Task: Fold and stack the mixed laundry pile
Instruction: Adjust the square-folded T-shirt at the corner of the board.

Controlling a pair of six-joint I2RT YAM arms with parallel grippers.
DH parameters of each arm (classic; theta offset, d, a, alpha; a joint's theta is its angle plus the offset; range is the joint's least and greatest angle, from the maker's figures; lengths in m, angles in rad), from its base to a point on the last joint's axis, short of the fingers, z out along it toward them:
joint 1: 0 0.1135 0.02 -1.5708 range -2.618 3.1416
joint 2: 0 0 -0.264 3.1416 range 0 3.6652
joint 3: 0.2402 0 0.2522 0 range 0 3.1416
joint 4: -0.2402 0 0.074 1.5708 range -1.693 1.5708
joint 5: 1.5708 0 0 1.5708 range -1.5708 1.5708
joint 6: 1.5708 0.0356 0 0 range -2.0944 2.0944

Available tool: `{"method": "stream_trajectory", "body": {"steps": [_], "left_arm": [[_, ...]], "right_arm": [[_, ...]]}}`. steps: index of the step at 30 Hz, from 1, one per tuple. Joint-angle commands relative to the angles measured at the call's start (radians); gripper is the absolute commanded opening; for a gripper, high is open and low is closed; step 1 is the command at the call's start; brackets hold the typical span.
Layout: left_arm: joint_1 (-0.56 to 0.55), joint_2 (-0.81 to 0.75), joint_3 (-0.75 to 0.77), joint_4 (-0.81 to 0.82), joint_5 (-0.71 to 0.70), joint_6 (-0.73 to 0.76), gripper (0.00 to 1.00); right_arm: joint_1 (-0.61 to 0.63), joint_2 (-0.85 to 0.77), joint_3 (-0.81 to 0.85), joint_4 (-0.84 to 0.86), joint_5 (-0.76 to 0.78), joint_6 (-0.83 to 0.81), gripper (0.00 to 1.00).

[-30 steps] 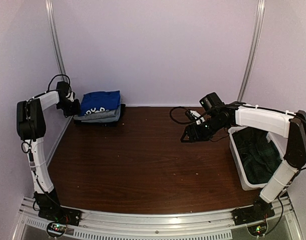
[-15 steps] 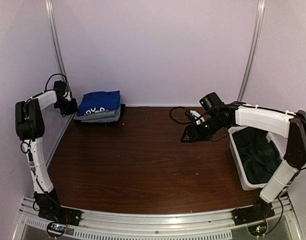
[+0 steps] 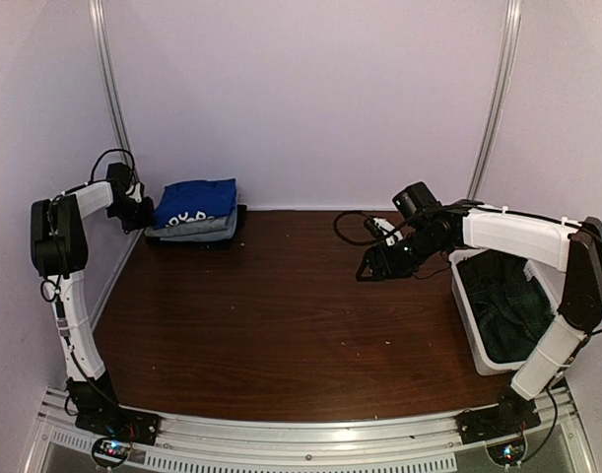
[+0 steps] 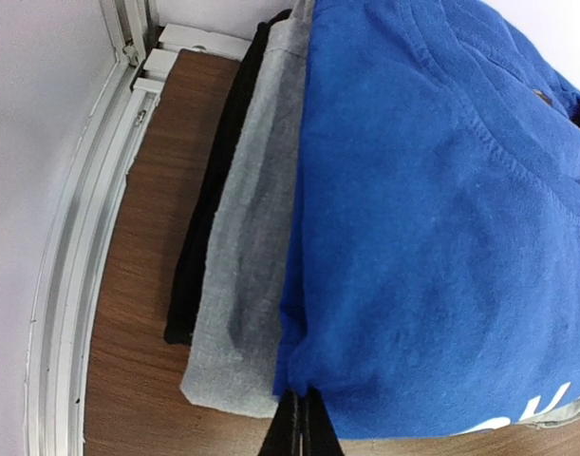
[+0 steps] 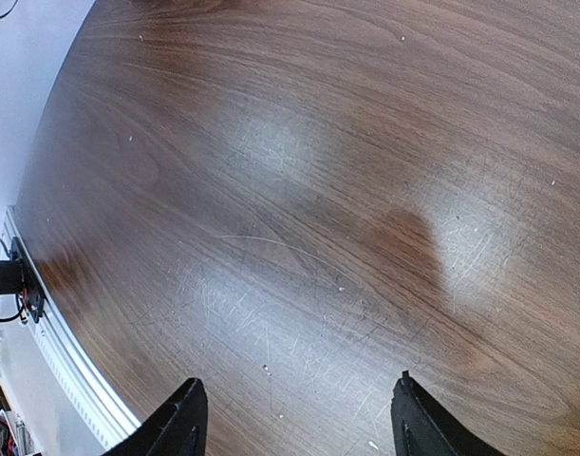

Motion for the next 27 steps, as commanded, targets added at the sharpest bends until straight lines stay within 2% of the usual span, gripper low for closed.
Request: {"method": "stream_trajectory", "body": {"steps": [1,5,11,12,16,19,21,22,27], "left_arm": [[0.007,0.004,0.074,0.017,-0.048,0.013,0.00],[0.018,0.019,0.145,-0.024,-0.098,0.014,0.00],[0.022,0.059,0.195,-0.063,-0.091,0.014,0.00],[0.021,0.059,0.197,-0.073,-0.090,0.013,0.03],[0.021,0.036,0.187,-0.095,-0.103,0.017,0.39],[0.018,-0.019,0.170,-0.104,-0.134,0.046,0.66],[0.012,-0.067,0.169,-0.123,-0.147,0.075,0.89],[0.005,-0.090,0.170,-0.136,-0.156,0.093,0.97],[-0.071,-0.208,0.179,-0.206,-0.187,0.175,0.98]], "right_arm": [[-0.010,0.007,0.028,-0.016,-0.002,-0.011,0.67],[-0.010,0.005,0.026,-0.016,-0.002,-0.013,0.67],[-0.010,-0.005,0.012,-0.014,-0.001,-0.013,0.67],[-0.010,-0.004,0.012,-0.013,-0.002,-0.014,0.67],[-0.013,-0.001,0.031,-0.022,-0.004,-0.019,0.68],[-0.025,-0.002,0.057,-0.029,0.001,-0.020,0.68],[-0.040,-0.007,0.078,-0.038,0.016,-0.026,0.69],[-0.051,-0.012,0.088,-0.041,0.023,-0.029,0.70],[-0.113,-0.039,0.161,-0.071,0.050,-0.046,0.71]]}}
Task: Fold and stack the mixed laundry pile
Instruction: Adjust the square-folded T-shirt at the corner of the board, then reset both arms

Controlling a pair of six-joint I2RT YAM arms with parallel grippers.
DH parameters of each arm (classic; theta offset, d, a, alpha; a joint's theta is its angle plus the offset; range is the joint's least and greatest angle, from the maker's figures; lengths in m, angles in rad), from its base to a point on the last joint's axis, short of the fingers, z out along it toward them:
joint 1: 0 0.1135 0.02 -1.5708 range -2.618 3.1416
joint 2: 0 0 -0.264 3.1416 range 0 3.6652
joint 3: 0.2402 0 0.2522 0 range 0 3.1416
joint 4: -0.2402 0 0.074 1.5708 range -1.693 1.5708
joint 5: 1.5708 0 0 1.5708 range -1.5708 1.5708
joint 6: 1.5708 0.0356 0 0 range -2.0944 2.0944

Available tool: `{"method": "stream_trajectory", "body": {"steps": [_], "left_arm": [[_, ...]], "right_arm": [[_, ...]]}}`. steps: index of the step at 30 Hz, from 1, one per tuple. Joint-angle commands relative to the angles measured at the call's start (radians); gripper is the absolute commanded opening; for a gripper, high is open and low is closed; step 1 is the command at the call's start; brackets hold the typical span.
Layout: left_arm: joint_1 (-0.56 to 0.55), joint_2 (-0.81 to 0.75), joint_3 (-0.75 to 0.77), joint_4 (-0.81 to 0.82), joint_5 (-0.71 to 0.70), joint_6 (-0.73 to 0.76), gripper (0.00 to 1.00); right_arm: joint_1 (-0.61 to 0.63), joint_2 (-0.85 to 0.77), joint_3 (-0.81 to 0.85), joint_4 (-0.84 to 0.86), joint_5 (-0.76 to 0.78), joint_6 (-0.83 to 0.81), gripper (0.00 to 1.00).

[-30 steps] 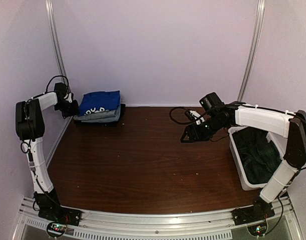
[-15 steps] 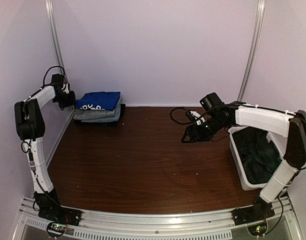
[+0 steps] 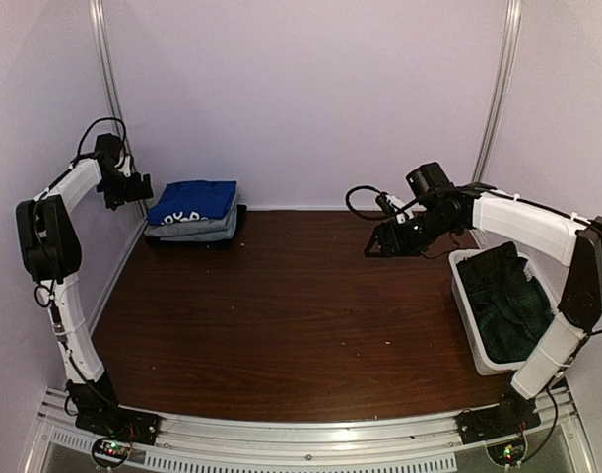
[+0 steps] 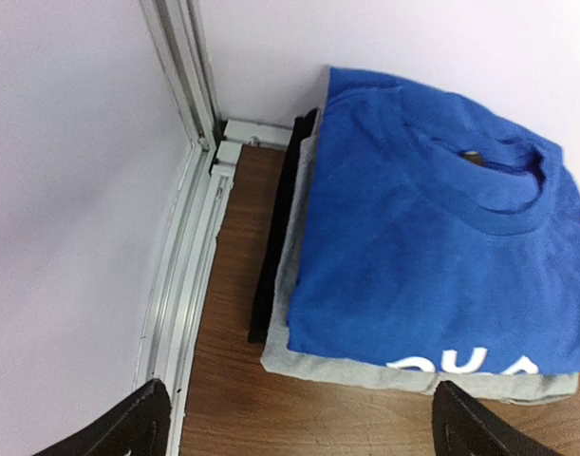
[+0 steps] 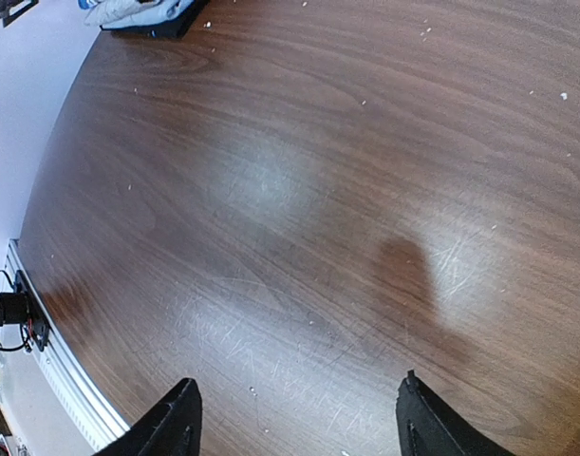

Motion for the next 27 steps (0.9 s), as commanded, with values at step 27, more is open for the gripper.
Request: {"method": "stream_trajectory", "body": {"steps": [27], "left_arm": [[-0.433,-1.053,-1.066,0.042,-0.081,-0.165,0.98]], "right_arm": [[-0.126,-0.563,-0.522,0.147,-0.021,0.172,1.00]]}}
